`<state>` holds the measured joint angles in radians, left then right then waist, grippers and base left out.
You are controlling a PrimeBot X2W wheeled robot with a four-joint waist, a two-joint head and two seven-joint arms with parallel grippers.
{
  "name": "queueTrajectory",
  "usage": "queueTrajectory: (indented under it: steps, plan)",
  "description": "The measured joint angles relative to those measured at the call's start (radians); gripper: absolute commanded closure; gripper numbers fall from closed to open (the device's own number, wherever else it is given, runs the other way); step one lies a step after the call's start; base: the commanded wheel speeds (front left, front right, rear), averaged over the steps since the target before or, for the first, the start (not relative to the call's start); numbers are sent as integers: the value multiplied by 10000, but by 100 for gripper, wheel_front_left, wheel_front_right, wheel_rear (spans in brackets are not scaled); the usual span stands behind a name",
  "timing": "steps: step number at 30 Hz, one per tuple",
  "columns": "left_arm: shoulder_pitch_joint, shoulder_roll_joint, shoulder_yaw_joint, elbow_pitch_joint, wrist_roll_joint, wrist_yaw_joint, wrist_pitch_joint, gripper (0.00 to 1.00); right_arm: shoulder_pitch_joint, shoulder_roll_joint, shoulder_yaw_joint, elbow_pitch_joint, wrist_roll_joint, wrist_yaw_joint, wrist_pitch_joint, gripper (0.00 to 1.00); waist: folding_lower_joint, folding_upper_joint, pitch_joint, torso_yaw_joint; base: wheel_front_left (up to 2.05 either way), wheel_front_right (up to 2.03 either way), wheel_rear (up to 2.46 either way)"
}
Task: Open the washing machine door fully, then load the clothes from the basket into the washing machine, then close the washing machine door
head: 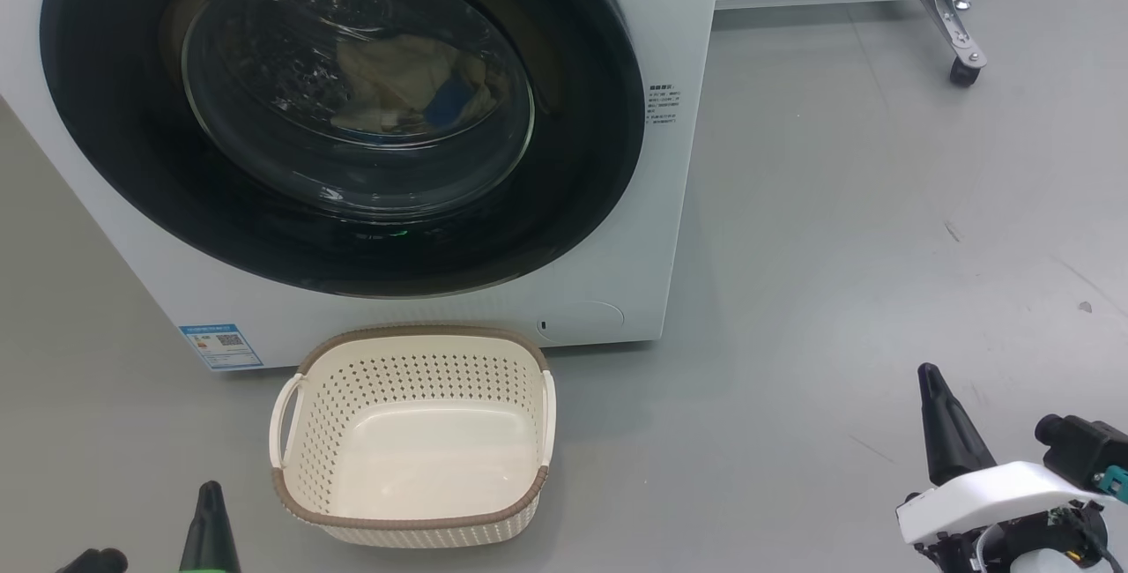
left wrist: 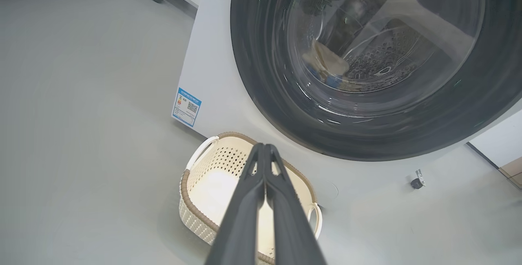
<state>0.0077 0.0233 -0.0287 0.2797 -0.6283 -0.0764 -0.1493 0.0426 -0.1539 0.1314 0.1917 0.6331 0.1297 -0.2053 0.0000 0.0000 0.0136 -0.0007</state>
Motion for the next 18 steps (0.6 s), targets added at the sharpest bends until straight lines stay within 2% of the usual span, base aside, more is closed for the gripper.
queueTrajectory:
  steps: [18]
  plan:
    - [-156, 2, 309, 17, -2290, -102, 709, 100, -78, 61, -437, 61, 2585, -75, 637, 100, 0, 0, -25, 8, 0, 0, 0]
